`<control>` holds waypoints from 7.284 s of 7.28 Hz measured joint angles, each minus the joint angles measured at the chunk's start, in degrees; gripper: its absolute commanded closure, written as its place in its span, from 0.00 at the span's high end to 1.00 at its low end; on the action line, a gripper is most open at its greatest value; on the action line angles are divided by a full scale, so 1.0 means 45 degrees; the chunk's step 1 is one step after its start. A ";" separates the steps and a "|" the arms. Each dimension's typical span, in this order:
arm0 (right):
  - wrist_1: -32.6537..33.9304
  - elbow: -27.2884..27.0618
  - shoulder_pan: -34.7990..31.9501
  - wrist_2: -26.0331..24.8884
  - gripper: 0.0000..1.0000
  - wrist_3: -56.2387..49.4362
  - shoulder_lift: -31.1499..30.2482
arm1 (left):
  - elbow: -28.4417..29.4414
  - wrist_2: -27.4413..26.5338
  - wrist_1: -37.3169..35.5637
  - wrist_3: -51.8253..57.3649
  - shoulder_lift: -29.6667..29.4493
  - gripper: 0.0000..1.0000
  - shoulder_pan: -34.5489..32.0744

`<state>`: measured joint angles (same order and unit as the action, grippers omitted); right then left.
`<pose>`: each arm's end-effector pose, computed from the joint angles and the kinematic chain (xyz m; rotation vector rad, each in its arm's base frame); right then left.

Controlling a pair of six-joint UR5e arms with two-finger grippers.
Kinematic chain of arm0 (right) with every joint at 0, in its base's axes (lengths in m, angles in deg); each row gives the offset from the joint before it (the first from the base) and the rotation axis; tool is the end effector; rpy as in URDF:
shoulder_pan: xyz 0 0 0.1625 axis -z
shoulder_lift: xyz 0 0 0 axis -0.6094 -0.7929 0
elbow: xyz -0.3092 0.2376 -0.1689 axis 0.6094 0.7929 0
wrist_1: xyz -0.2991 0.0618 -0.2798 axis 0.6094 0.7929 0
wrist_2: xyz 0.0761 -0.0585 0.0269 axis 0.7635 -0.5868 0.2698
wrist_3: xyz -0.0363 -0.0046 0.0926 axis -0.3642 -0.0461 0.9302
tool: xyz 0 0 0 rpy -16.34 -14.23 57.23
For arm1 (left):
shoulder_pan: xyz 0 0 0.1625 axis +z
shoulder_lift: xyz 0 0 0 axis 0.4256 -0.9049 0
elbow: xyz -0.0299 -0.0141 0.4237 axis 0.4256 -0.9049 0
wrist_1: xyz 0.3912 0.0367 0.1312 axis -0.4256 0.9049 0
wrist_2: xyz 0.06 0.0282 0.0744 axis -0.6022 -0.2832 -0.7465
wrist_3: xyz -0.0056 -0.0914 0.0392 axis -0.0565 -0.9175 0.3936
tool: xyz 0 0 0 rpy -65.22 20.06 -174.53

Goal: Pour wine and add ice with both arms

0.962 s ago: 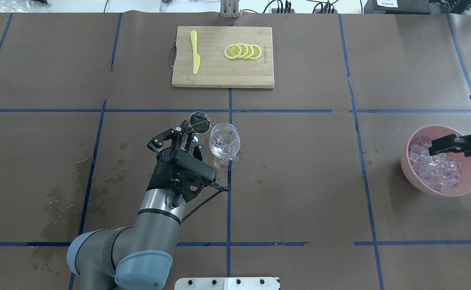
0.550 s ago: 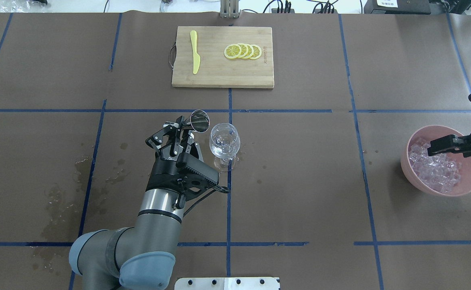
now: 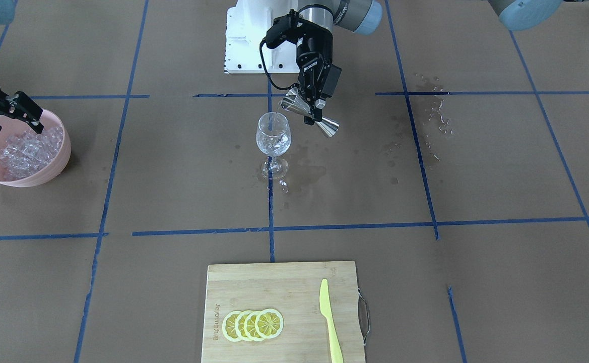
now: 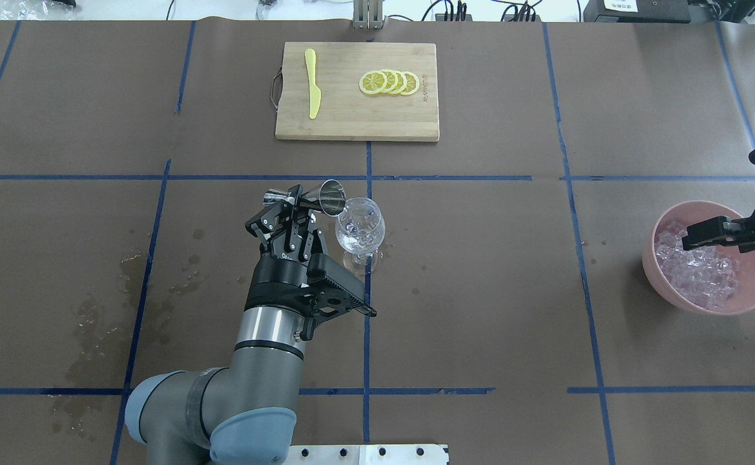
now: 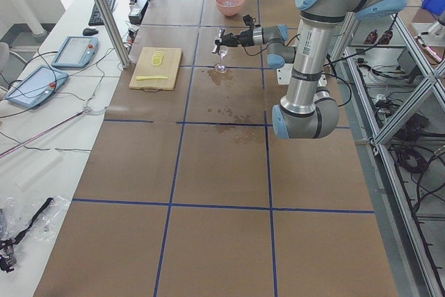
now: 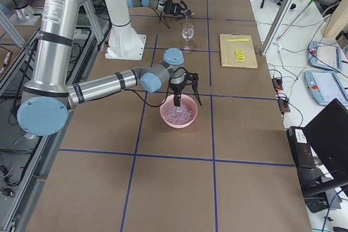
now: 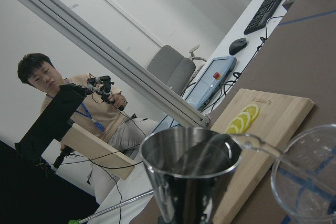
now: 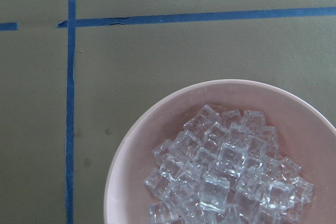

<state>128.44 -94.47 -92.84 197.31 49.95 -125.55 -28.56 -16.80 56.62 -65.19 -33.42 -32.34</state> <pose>-0.1736 -0.3914 0.4894 0.0821 -0.8154 0.0841 0.5274 -0.2952 0.1870 1.4662 0.0026 0.3177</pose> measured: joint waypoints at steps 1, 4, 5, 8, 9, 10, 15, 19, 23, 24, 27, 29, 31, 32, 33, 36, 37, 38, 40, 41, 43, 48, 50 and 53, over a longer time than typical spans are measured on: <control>-0.0118 0.0002 0.0061 -0.0008 1.00 0.0166 0.0005 | 0.0021 -0.0213 -0.0002 0.0580 -0.0005 0.00 0.0005; -0.0199 0.0002 0.0176 -0.0026 1.00 0.0309 0.0031 | 0.0052 -0.0800 -0.0002 0.2492 -0.0009 0.00 0.0009; -0.0209 0.0003 0.0186 -0.0026 1.00 0.0314 0.0041 | 0.0100 -0.0980 -0.0002 0.3052 -0.0010 0.00 0.0016; -0.0208 0.0003 0.0210 -0.0079 1.00 0.0329 0.0057 | 0.0224 -0.1333 -0.0002 0.4469 -0.0010 0.00 0.0107; -0.0211 0.0008 0.0213 -0.0095 1.00 0.0322 0.0058 | 0.0259 -0.1349 -0.0002 0.4745 -0.0015 0.00 0.0150; -0.0215 0.0016 0.0216 -0.0101 1.00 0.0318 0.0058 | 0.0305 -0.1355 -0.0002 0.4889 -0.0022 0.00 0.0193; -0.0216 0.0020 0.0217 -0.0107 1.00 0.0316 0.0077 | 0.0377 -0.1358 0.0189 0.4838 -0.0145 0.00 0.0300; -0.0217 -0.0016 0.0268 -0.0263 1.00 0.0316 0.0078 | 0.0350 -0.1359 0.2173 0.4789 -0.0019 0.00 0.0197; -0.0216 0.0084 0.0979 -0.1635 1.00 0.0233 0.0004 | 0.0317 -0.1303 0.4664 0.4603 0.0683 0.00 -0.0042; -0.0216 0.0159 0.1077 -0.1850 1.00 0.0052 -0.0016 | 0.0309 -0.1301 0.5260 0.4562 0.1045 0.00 -0.0104; -0.1151 0.0969 0.1130 -0.1974 0.99 -0.0687 -0.0053 | 0.0276 -0.1300 0.6501 0.4535 0.1983 0.00 -0.0350; -0.1626 0.1369 0.1134 -0.1879 0.91 -0.0783 -0.0047 | 0.0197 -0.1300 0.6710 0.4535 0.2335 0.00 -0.0431; -0.1631 0.1485 0.1135 -0.1675 0.66 -0.0784 -0.0057 | 0.0134 -0.1296 0.6784 0.4535 0.2537 0.00 -0.0482; -0.1588 0.1498 0.1135 -0.1496 0.49 -0.0780 -0.0067 | 0.0118 -0.1288 0.6859 0.4535 0.2653 0.00 -0.0497; -0.1548 0.1514 0.1135 -0.1388 0.37 -0.0779 -0.0074 | 0.0112 -0.1283 0.6976 0.4535 0.2767 0.00 -0.0507; -0.1485 0.1649 0.1144 -0.1300 0.05 -0.0795 -0.0061 | 0.0106 -0.1268 0.7354 0.4542 0.3005 0.00 -0.0518; -0.1486 0.1668 0.1132 -0.1309 0.00 -0.0808 -0.0043 | 0.0108 -0.1263 0.7384 0.4540 0.3018 0.00 -0.0519; -0.1485 0.1652 0.1113 -0.1313 0.00 -0.0819 -0.0036 | 0.0116 -0.1262 0.7395 0.4537 0.3018 0.00 -0.0518; -0.1498 0.1396 0.0924 -0.1328 0.00 -0.0864 -0.0048 | 0.0113 -0.1030 0.7769 0.4524 0.3149 0.00 -0.0519; -0.1503 0.1172 0.0693 -0.1332 0.00 -0.0882 -0.0074 | 0.0108 -0.0790 0.8343 0.4469 0.3419 0.00 -0.0519; -0.1510 0.0760 0.0343 -0.1384 0.00 -0.0893 -0.0124 | 0.0100 0.0064 0.9028 0.2788 0.4029 0.00 -0.0519; -0.1507 0.0427 0.0186 -0.1473 0.00 -0.0862 -0.0120 | -0.0088 0.1717 0.9205 -0.4898 0.5962 0.00 -0.0519; -0.1505 0.0316 0.0190 -0.1437 0.00 -0.0843 -0.0118 | -0.0062 0.2157 0.9187 -0.7840 0.7055 0.00 -0.0511; -0.1506 0.0119 0.0181 -0.1462 0.00 -0.0783 -0.0117 | -0.0032 0.1978 0.8205 -1.2972 0.7688 0.00 -0.0495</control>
<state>121.66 -93.93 -92.02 190.73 46.43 -126.08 -28.70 -7.89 93.54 -123.56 1.17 -34.57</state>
